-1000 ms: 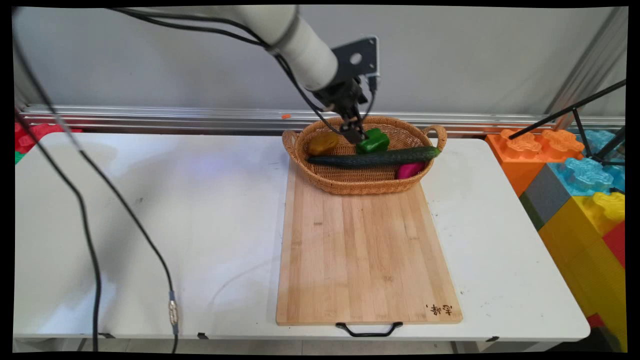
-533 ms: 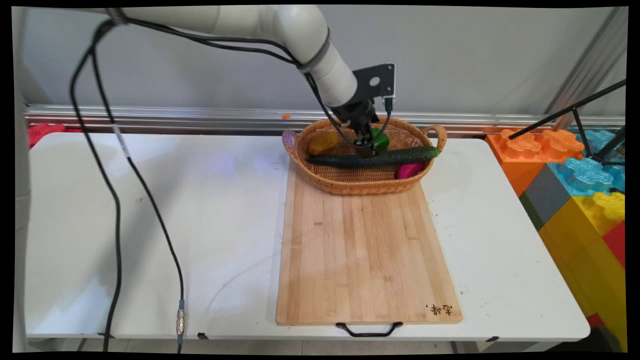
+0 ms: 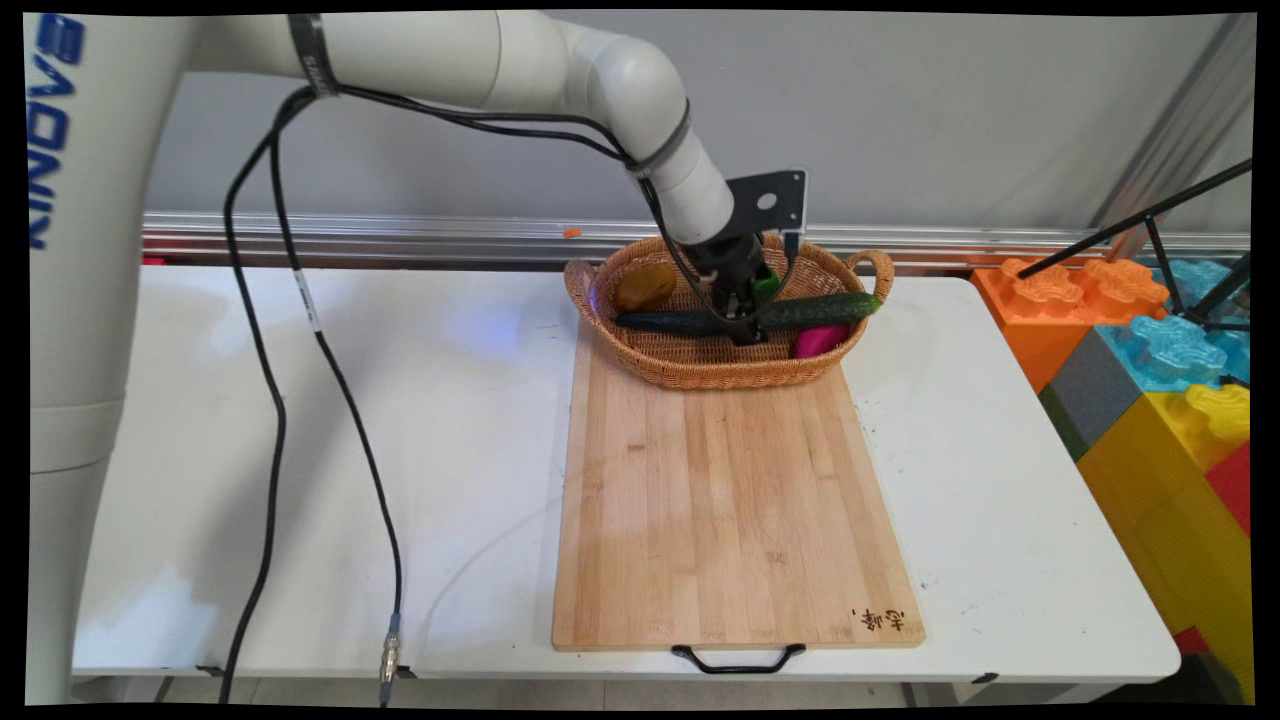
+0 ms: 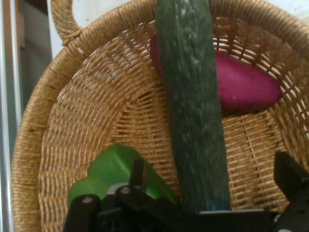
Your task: Pick up the cucumber from the vegetable basket, then place the picked object on the cutting board
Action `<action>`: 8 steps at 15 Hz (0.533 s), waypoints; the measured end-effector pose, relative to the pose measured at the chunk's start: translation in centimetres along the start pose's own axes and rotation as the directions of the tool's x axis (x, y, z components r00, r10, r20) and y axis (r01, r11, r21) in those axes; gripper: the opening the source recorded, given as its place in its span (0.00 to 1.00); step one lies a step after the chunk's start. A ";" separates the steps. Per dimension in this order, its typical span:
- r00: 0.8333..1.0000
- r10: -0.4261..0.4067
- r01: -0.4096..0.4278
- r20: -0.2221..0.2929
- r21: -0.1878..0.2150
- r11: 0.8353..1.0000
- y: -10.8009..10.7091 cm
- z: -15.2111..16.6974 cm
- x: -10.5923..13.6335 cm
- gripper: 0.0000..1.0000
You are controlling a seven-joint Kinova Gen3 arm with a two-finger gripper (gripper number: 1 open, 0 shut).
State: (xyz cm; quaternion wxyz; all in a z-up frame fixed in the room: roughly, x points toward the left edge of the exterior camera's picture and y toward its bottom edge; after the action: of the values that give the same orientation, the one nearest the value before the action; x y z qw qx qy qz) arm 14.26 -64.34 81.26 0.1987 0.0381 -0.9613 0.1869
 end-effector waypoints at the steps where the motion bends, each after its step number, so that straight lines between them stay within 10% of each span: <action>1: 1.000 0.002 -0.002 -0.003 -0.005 1.000 0.0 0.4 0.1 1.00; 3: 1.000 0.006 -0.006 -0.008 -0.012 1.000 0.1 1.1 0.2 1.00; 4: 1.000 0.008 -0.008 -0.011 -0.014 1.000 0.1 1.3 0.2 0.00; 8: 1.000 0.014 -0.014 -0.020 -0.011 1.000 0.0 1.9 0.3 0.00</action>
State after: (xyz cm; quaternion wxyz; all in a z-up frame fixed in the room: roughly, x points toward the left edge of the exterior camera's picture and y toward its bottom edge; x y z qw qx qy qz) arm 13.24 -65.04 79.77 0.2073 0.0285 -0.9605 0.1832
